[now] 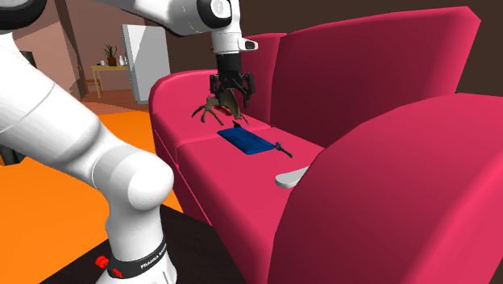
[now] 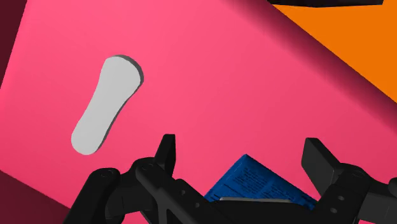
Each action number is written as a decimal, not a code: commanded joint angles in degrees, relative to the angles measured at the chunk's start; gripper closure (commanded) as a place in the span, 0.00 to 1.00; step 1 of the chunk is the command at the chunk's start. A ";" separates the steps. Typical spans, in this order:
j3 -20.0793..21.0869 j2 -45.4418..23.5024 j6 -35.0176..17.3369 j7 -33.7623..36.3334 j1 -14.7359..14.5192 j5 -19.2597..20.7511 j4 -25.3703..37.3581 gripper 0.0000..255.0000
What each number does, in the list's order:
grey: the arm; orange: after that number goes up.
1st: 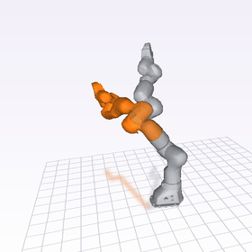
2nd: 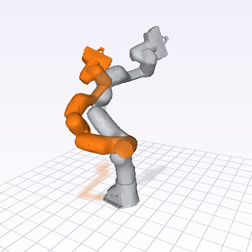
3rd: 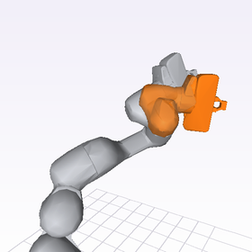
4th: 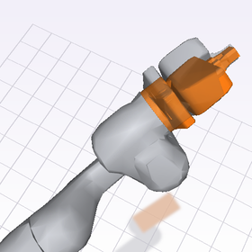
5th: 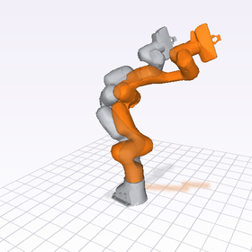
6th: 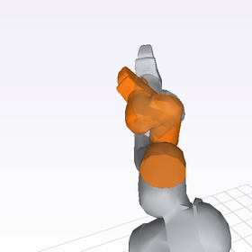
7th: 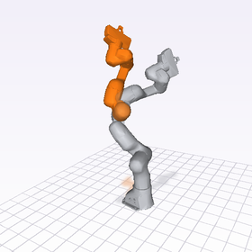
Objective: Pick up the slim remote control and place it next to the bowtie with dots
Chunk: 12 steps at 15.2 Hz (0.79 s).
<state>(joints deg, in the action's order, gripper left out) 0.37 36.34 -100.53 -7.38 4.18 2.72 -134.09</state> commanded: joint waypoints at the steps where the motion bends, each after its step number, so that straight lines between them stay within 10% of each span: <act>1: -1.33 -2.40 -3.27 0.40 1.31 0.44 -0.97 0.00; 12: -8.01 -19.54 -17.17 2.65 7.12 0.53 1.21 0.00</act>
<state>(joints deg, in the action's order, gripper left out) -6.96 18.68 -116.37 -4.84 10.80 3.38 -133.35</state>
